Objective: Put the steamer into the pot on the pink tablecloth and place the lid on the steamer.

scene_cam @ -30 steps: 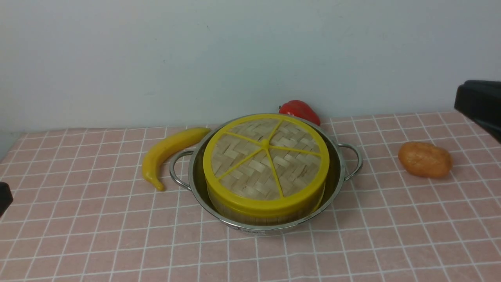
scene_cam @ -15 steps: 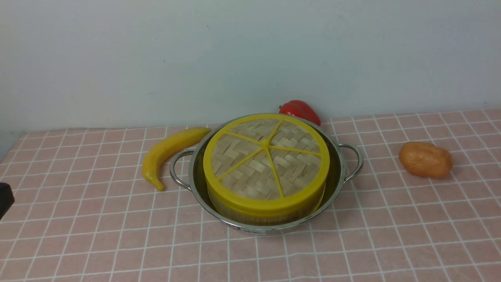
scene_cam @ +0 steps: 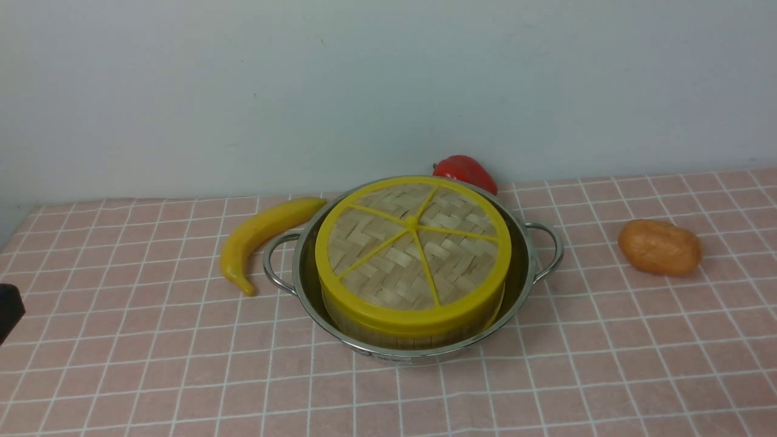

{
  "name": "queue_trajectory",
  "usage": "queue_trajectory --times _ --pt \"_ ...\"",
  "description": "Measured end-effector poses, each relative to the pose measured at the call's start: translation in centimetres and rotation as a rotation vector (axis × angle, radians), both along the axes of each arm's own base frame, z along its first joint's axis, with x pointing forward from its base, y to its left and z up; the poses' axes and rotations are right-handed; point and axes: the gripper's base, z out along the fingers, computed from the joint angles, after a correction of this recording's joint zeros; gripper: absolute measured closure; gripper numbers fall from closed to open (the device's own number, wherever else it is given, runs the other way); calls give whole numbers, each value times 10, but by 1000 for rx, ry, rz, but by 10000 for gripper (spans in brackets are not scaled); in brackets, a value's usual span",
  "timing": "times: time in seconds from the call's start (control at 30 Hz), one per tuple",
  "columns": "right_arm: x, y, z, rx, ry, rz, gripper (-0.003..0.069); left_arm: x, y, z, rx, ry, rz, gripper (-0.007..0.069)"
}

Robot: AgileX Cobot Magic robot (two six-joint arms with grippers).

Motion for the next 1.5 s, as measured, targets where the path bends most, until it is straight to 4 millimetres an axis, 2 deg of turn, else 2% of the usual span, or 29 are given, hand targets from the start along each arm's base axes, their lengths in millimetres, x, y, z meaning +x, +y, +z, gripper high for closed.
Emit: queue_trajectory --times 0.63,0.73,0.83,0.93,1.0,1.03,1.07,1.13,1.27,1.5 --pt "0 0 0 4 -5 1 513 0 1 0 21 -10 4 424" --pt "0 0 0 4 -5 1 503 -6 6 -3 47 -30 56 423" --pt "0 0 0 4 -6 1 495 -8 12 -19 49 -11 153 414" --pt "0 0 0 4 -6 1 488 -6 16 -59 40 71 248 410" --pt "0 0 0 4 -6 1 483 -4 18 -93 6 134 294 403" --pt "0 0 0 4 -6 1 482 -4 18 -96 5 137 296 403" --pt "0 0 0 4 -6 1 478 -4 18 -115 -22 150 315 402" --pt "0 0 0 4 -6 1 474 -5 19 -135 -52 146 326 402" --pt "0 0 0 5 -7 1 466 -3 18 -157 -75 135 325 391" --pt "0 0 0 5 -8 1 445 -3 18 -159 -79 135 327 382"
